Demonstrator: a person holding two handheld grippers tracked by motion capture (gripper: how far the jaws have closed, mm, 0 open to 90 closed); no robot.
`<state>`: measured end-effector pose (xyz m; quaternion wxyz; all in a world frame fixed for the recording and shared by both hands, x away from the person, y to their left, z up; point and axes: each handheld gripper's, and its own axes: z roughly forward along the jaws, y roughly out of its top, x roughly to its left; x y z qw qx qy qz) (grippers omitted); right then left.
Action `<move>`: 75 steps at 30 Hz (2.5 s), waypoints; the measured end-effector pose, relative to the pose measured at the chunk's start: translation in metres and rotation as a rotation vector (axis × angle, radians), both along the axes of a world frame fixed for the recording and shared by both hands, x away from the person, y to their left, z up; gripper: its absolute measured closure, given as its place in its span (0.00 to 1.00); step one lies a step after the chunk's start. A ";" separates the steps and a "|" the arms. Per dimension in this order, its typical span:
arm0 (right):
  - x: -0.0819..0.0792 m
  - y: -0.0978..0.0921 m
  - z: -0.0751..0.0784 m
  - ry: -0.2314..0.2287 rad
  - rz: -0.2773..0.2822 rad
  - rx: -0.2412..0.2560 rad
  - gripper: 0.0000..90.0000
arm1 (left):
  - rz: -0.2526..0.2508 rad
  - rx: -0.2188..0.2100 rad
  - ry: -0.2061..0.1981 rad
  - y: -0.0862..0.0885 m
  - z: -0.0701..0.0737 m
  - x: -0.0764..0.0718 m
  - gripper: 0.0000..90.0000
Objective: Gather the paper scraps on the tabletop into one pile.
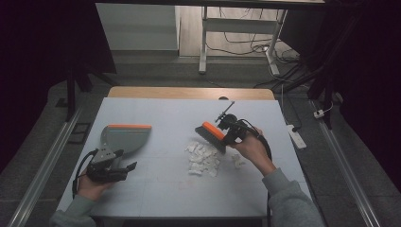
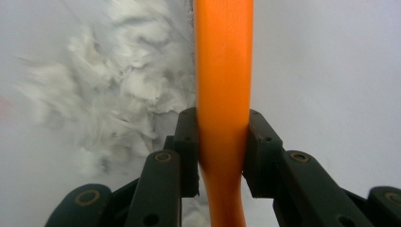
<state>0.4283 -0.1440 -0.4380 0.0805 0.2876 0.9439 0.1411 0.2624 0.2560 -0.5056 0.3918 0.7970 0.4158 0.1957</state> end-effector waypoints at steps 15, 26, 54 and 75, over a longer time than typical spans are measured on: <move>-0.037 -0.088 0.013 -0.038 -0.226 -0.034 0.78 | -0.004 -0.007 -0.003 0.000 0.000 0.000 0.32; -0.049 -0.073 -0.006 0.056 -0.208 -0.019 0.78 | -0.011 -0.003 -0.011 -0.002 0.001 -0.001 0.32; -0.041 -0.086 0.008 -0.105 -0.172 0.230 0.78 | -0.005 0.009 -0.001 -0.003 0.000 0.001 0.32; -0.092 -0.159 -0.017 -0.256 -0.215 0.386 0.78 | -0.020 0.011 0.032 -0.015 -0.001 0.006 0.32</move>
